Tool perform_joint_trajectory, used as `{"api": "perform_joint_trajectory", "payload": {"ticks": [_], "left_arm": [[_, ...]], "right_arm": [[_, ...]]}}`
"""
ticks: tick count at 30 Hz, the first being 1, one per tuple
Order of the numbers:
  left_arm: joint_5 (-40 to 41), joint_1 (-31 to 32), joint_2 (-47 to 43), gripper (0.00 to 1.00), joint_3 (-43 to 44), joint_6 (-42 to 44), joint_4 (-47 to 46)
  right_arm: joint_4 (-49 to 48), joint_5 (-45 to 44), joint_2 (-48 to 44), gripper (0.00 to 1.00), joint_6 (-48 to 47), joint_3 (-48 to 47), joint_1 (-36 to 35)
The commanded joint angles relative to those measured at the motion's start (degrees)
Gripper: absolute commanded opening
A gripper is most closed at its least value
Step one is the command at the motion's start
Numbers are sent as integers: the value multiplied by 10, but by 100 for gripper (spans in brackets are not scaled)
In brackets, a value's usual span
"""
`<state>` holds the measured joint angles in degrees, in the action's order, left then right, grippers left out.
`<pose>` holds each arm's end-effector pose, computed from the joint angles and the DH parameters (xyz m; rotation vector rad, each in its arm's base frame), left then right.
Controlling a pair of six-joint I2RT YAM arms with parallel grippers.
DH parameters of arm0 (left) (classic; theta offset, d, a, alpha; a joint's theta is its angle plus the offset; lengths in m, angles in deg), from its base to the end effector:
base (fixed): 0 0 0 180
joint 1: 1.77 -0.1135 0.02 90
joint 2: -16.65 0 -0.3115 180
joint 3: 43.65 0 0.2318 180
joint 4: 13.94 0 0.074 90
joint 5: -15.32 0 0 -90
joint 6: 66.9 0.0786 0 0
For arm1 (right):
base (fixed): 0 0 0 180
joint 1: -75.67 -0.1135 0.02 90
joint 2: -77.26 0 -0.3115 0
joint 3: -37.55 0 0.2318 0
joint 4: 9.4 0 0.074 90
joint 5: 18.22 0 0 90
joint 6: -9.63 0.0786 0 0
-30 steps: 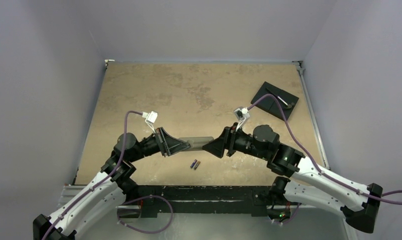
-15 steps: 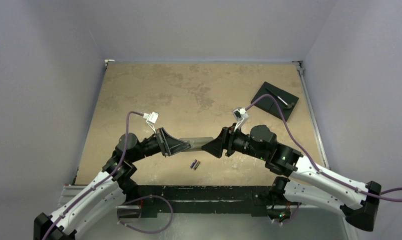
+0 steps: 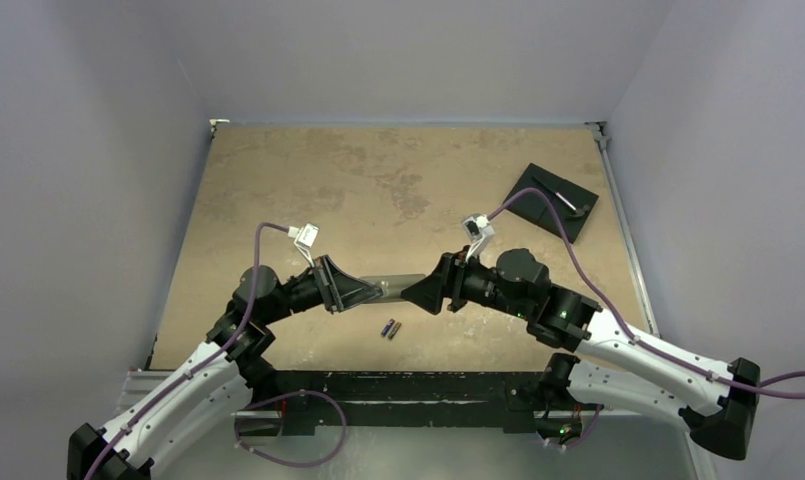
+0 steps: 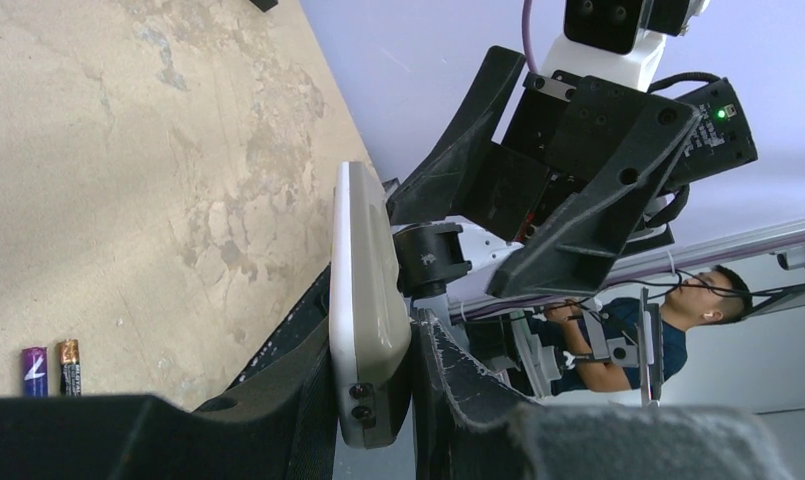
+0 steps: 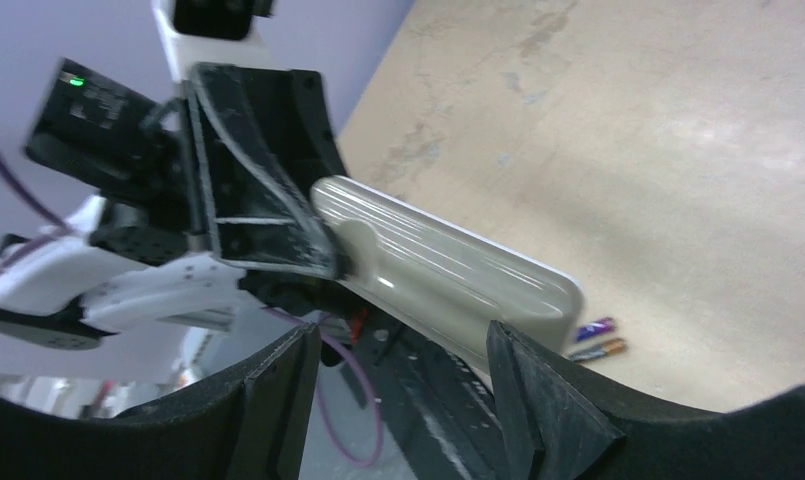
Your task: Load the batteries into the remote control
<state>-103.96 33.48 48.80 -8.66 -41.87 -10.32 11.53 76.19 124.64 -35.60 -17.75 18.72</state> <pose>0.0842 -0.1066 0.2888 -0.0135 1.8902 -1.6921 0.0970 0.1601 0.3404 -0.2741 1.9894 1.2869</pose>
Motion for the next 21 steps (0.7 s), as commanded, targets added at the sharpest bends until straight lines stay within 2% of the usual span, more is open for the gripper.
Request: {"api": "perform_joint_trajectory", "payload": {"ticks": [1, 11, 21], "left_arm": [[-55, 8, -2, 0, 12, -28, -106], [-58, 7, 2, 0, 14, -32, -113], [-35, 8, -5, 0, 30, 3, -49]], "right_arm": [[-47, 24, 17, 70, 9, 1, -6], [-65, 35, 12, 70, 19, 10, -6], [34, -23, -18, 70, -7, -21, -6]]}}
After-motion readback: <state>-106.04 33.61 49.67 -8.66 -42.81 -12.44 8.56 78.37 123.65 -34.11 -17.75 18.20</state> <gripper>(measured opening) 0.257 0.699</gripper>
